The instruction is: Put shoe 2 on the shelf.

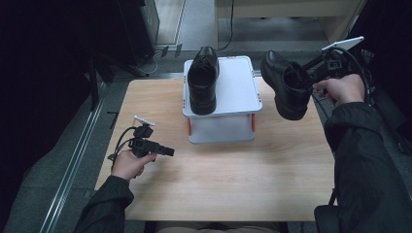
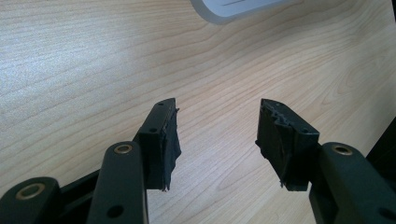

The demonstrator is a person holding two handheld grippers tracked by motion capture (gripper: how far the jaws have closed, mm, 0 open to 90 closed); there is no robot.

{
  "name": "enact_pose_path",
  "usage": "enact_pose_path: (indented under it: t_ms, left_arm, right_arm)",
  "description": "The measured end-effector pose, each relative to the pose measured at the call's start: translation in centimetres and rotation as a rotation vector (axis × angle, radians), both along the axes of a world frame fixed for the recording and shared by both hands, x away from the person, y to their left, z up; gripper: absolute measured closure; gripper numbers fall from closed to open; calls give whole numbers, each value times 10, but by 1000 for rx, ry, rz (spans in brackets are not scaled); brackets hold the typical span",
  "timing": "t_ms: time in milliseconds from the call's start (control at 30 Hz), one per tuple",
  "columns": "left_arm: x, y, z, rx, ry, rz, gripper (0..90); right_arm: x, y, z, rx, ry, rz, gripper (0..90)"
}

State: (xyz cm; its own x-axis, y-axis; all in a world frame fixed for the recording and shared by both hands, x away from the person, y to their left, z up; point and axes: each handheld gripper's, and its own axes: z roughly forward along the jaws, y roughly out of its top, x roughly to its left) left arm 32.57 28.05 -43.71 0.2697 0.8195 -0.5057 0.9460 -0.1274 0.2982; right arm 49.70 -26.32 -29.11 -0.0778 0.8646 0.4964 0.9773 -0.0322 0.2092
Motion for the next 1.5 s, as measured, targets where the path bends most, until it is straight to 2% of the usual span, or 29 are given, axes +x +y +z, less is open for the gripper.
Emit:
enact_pose_path:
  t_ms: [200,367,433,567,800,833,967,1233,1333,1500]
  left_arm:
    - [0,1,1,0,2,-7,475]
    - [0,-1,1,-4,-1,-8,475]
    - [0,-1,1,-5,-1,-8,475]
    - [0,1,1,-6,-5,-19,475]
    - [1,0,1,-18,-9,-22,472]
    - [1,0,1,-18,-9,-22,472]
    - [0,0,2,-21,-15,-23,472]
    - [0,1,2,-26,-15,-20,471]
    - [0,0,3,-21,-20,-24,471]
    - [0,0,3,-21,-18,-24,471]
  right_arm:
    - [5,20,24,7,-19,13,846]
    - [8,37,30,12,-18,27,846]
    - [11,50,32,8,-14,37,846]
    - [13,62,30,4,-10,56,846]
    - [19,96,25,-13,0,84,845]
    - [19,96,25,-13,0,84,845]
    - [22,116,22,-48,-11,90,844]
    - [24,132,22,-70,-15,84,842]
    - [23,141,22,-94,-35,66,837]
    - [23,148,22,-96,-38,59,815]
